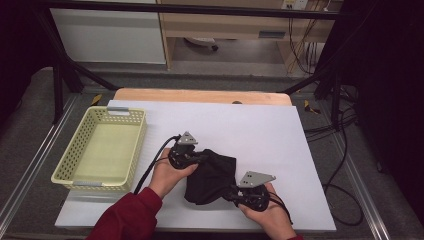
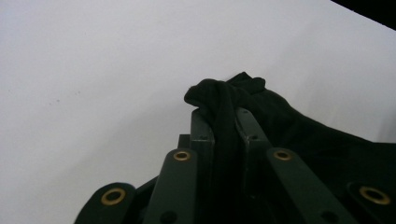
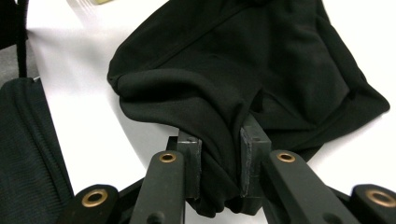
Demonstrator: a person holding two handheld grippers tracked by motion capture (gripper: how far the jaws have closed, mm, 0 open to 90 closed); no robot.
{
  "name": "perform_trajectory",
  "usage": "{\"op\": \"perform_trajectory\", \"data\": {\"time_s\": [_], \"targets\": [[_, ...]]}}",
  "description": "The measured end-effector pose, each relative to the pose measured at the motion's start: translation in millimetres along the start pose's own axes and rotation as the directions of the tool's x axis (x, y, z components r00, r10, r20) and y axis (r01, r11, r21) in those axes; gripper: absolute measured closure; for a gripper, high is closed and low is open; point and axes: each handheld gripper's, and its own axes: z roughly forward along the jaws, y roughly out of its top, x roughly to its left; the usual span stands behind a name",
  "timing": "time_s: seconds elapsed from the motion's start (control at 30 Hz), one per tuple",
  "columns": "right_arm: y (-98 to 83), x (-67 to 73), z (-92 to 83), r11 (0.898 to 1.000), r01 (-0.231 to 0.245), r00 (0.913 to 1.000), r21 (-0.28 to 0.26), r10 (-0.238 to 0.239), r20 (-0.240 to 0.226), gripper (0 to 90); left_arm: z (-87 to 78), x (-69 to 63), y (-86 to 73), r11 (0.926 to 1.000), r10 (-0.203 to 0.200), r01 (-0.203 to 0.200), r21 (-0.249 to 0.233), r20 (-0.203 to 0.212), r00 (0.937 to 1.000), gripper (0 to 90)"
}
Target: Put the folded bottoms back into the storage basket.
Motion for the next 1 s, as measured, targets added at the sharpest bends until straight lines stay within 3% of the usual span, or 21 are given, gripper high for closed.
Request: {"op": "perform_trajectory", "data": {"time_s": [0.27, 0.87, 1.0], "targets": [[18.1, -6.2, 4.3, 1.0, 0.001, 0.9998, 0.004, -0.001, -0.021, 74.6, -9.5, 3.3, 23.2, 0.9996, 0.029, -0.029, 0.0, -0.016, 0.9995, 80.4], [48.6, -14.3, 14.4, 1.0, -0.005, 0.998, 0.03, 0.007, -0.063, 74.9, -21.5, 10.6, 42.7, 0.999, 0.041, -0.042, -0.014, -0.027, 0.9988, 80.5], [55.5, -15.3, 15.4, 1.0, 0.008, 0.9987, 0.029, -0.006, -0.051, 74.9, -23.9, 12.3, 45.1, 0.9989, 0.046, -0.046, -0.013, -0.03, 0.9985, 80.5]]}}
